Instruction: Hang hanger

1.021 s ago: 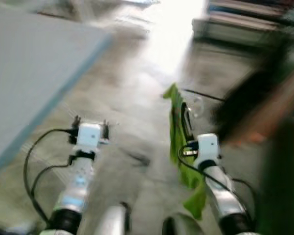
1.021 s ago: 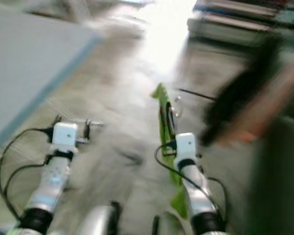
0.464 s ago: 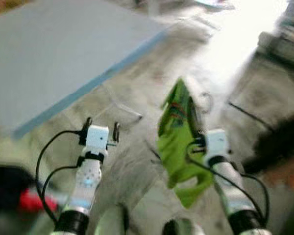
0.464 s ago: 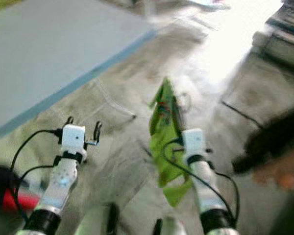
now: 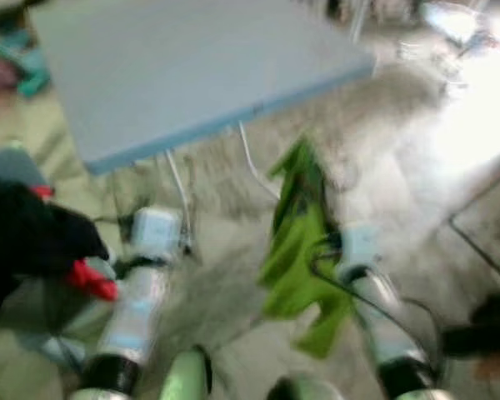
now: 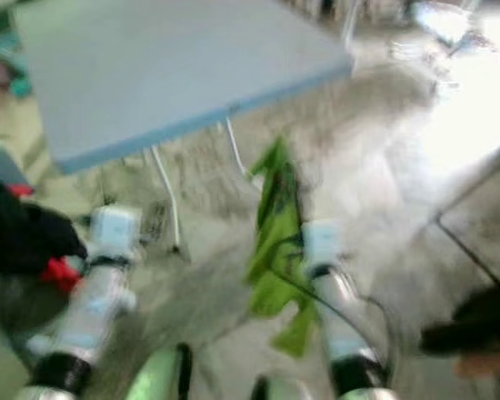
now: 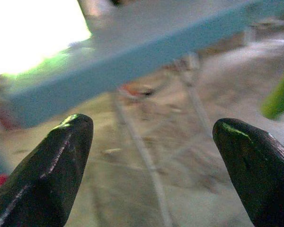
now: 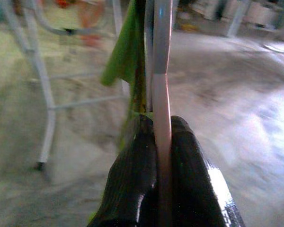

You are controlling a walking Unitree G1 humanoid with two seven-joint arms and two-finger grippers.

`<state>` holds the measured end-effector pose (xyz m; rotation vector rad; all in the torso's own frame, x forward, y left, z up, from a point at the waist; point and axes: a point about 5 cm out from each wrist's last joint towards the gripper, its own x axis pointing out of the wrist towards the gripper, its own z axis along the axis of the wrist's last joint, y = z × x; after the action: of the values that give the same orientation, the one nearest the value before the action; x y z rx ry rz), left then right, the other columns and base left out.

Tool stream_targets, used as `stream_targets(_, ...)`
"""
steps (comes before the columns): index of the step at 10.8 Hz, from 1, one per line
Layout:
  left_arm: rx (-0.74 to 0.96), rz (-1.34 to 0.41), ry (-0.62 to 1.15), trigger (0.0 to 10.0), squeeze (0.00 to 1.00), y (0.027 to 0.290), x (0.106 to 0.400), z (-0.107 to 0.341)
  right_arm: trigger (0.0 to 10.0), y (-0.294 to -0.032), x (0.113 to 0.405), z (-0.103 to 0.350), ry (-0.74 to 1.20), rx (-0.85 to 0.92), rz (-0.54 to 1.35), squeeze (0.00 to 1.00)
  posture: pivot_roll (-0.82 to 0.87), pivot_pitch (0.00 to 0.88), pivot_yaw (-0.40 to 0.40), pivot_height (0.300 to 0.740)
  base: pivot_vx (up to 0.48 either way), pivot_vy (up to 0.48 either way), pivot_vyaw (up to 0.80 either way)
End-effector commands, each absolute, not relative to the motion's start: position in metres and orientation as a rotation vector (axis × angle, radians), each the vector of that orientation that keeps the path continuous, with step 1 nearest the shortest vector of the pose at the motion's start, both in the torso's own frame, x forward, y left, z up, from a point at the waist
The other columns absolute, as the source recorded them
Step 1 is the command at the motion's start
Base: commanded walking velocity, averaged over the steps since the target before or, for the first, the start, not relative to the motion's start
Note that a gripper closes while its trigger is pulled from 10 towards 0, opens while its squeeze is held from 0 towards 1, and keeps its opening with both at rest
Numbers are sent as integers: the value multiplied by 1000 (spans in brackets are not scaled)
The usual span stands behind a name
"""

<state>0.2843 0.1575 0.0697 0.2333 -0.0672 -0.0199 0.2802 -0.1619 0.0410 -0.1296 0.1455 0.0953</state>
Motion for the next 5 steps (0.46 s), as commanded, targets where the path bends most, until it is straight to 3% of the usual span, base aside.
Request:
stream_targets(1,215,-44,-64,10000,0,151,282,68,10000,-168,282,48,109,-134,79,0,-1,117,-4,740,0,-472,800)
stream_targets(5,223,-47,-49,10000,0,150,279,64,10000,-163,276,40,159,-118,154,0,0,129,-2,740,0,-413,0)
